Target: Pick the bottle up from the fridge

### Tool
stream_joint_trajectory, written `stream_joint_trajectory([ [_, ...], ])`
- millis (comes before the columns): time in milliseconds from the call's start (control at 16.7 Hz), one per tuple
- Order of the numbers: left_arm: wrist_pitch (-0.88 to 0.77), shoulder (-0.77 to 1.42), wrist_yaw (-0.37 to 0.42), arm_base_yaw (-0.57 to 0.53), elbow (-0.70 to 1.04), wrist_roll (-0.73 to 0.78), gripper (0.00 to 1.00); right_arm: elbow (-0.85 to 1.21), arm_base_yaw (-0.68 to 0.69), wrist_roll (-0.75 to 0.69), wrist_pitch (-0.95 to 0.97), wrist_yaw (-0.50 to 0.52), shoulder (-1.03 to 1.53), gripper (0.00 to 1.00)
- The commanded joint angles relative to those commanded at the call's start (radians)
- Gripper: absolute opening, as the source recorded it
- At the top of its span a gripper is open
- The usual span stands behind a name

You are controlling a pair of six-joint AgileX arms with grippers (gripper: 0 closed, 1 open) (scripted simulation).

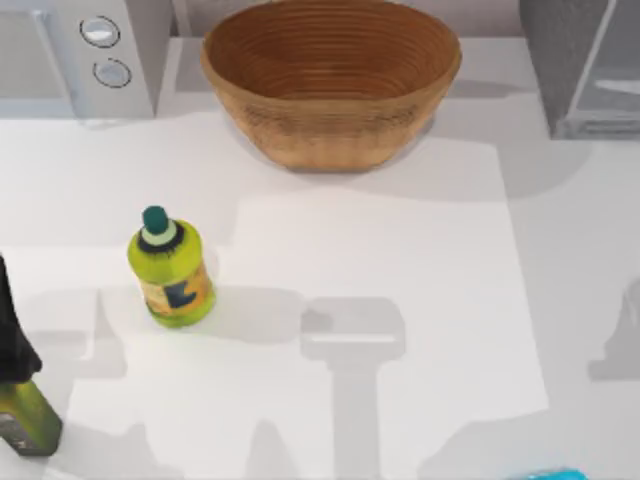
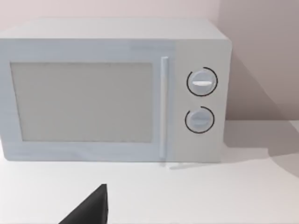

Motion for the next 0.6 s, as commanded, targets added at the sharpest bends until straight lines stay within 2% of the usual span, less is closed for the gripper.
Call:
stream_joint_trajectory([
  [120,0.0,0.0,0.0,0.0,0.0,0.0,1.0,0.006,0.008,0.0,0.007,0.007,0.01,0.0],
  [300,0.0,0.0,0.0,0.0,0.0,0.0,1.0,0.061,0.077,-0.003,0.075,0.077,0.104,0.0],
  [600,0.0,0.0,0.0,0.0,0.0,0.0,1.0,0.231,0.302,-0.007,0.284,0.31,0.458,0.0],
])
